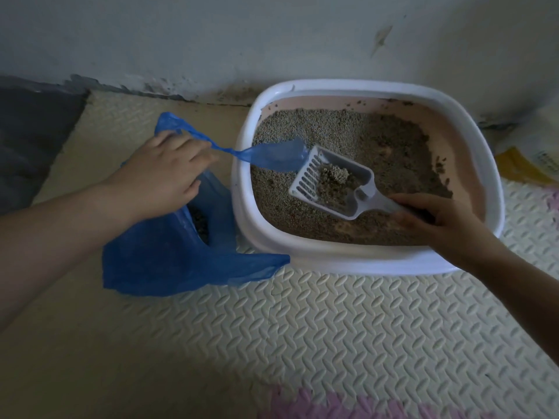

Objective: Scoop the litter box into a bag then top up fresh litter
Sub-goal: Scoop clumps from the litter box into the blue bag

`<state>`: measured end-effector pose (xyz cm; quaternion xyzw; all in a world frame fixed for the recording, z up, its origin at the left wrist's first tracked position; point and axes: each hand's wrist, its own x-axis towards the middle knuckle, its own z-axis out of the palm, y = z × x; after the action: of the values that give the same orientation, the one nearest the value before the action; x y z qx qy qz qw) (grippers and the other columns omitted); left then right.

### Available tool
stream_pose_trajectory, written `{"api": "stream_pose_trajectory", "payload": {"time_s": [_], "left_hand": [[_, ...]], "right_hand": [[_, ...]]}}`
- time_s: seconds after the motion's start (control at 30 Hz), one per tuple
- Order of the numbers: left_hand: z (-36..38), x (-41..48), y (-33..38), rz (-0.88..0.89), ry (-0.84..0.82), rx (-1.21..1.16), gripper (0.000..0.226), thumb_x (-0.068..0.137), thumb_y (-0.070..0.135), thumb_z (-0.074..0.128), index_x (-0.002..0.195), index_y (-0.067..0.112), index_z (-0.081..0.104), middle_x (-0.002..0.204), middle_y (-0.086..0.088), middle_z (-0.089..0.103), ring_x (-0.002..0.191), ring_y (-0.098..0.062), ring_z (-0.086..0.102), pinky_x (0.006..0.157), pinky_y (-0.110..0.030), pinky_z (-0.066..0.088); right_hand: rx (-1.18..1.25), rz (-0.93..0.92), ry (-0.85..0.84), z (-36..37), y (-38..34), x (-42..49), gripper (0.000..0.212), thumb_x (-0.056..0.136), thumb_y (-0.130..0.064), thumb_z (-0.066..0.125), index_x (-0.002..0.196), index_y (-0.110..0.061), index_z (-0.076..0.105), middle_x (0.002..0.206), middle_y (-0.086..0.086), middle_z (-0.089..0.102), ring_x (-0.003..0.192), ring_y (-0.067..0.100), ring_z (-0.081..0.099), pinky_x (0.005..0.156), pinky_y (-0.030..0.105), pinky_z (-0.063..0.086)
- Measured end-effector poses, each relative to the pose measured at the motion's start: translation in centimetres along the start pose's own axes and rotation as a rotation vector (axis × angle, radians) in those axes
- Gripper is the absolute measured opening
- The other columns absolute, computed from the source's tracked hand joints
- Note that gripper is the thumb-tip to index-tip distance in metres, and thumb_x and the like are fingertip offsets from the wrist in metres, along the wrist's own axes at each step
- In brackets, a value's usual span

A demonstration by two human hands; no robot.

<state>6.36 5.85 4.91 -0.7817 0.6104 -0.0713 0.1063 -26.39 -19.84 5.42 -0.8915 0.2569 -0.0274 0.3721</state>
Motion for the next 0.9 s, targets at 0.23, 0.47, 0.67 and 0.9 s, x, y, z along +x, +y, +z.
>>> {"api": "stream_pose_trajectory", "payload": {"time_s": [0.23, 0.47, 0.67, 0.9], "left_hand": [[-0.8, -1.2, -1.1, 0.077, 0.017, 0.043, 0.020, 0.068, 0.017, 0.056, 0.082, 0.011, 0.069, 0.136, -0.016, 0.052, 0.119, -0.036, 0.051, 0.101, -0.048, 0.024], [-0.4, -2.3, -1.6, 0.223, -0.125, 0.058, 0.028, 0.080, 0.027, 0.047, 0.071, 0.023, 0.074, 0.148, -0.007, 0.042, 0.142, -0.026, 0.029, 0.113, -0.051, 0.009], [-1.1, -3.1, -2.4, 0.217, -0.195, 0.020, 0.038, 0.086, 0.030, 0.036, 0.079, 0.026, 0.073, 0.156, -0.002, 0.027, 0.147, -0.020, 0.008, 0.115, -0.052, -0.001], [-1.1, -6.0, -3.8, 0.295, -0.080, -0.046, 0.034, 0.079, 0.031, 0.032, 0.051, 0.033, 0.050, 0.137, -0.006, 0.053, 0.121, -0.022, 0.044, 0.105, -0.050, 0.017]], "right_hand": [[0.050, -0.124, -0.146, -0.1, -3.2, 0.3, 0.024, 0.077, -0.035, 0.060, 0.097, -0.047, 0.059, 0.095, -0.038, 0.062, 0.089, -0.014, 0.057, 0.076, 0.003, 0.040], [-0.011, -0.222, -0.298, 2.1, -6.3, 2.7, 0.028, 0.085, -0.025, 0.065, 0.099, -0.049, 0.066, 0.090, -0.016, 0.067, 0.080, 0.006, 0.064, 0.070, 0.029, 0.048], [-0.042, -0.282, -0.317, 3.3, -8.6, 5.2, 0.028, 0.086, -0.022, 0.065, 0.101, -0.046, 0.065, 0.081, -0.009, 0.067, 0.067, 0.012, 0.062, 0.063, 0.029, 0.048], [-0.150, -0.285, -0.362, 5.0, -10.8, 8.8, 0.017, 0.083, -0.041, 0.058, 0.097, -0.050, 0.064, 0.076, -0.012, 0.067, 0.064, 0.006, 0.060, 0.065, 0.032, 0.048]]}}
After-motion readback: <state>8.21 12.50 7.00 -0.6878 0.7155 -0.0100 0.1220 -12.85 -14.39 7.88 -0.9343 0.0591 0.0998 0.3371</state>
